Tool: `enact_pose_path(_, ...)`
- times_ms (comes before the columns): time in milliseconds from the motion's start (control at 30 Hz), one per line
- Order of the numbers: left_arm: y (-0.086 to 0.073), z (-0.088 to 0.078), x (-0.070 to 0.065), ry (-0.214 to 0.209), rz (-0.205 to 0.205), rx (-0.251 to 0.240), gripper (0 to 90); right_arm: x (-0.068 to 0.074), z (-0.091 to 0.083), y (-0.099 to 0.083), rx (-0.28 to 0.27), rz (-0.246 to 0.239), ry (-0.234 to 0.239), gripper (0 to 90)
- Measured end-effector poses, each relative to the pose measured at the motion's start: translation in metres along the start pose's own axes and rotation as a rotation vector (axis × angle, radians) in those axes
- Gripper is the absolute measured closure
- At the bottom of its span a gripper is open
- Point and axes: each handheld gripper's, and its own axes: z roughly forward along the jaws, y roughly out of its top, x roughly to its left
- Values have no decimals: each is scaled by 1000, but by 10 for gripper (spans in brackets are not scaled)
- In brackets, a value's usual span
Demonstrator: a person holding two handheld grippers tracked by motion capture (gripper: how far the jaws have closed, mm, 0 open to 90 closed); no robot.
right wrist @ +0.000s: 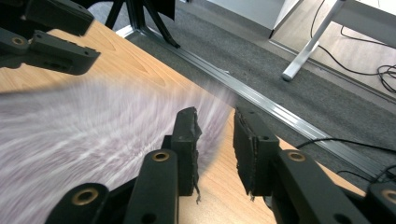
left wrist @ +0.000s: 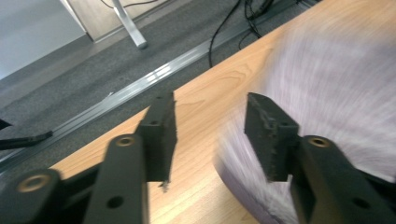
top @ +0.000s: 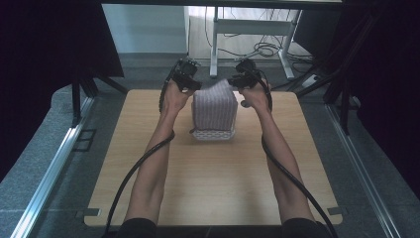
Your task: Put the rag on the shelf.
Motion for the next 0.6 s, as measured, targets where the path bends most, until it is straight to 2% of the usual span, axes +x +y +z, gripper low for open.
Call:
enact_pose_path(133, -3, -5, 3, -8, -14, -7, 464, -3, -3, -4, -10, 22, 13, 655)
enact_pose_path(233, -5, -10, 7, -44, -32, -24, 436, -5, -6, -7, -22, 41, 37, 620)
enact_pose_path(267, -6, -12, 7, -56, -39, -29, 410, -6, -8, -8, -27, 55, 60, 586)
enact_pose_path(300, -6, -14, 7, -83, -44, -42, 402, -6, -8, -8, -30, 59, 65, 584)
enact_pose_path(433, -6, -19, 3, -116, -42, -51, 371, -2, -12, -10, -38, 54, 103, 516)
enact_pose_path(500, -6, -20, 2, -121, -38, -57, 360, 0, -13, -10, -43, 51, 103, 499)
enact_pose_path(533, -6, -23, 0, -137, -38, -66, 351, 2, -16, -10, -53, 51, 121, 478)
enact_pose_path(600, -5, -27, -3, -148, -36, -82, 338, 6, -19, -10, -59, 40, 126, 460)
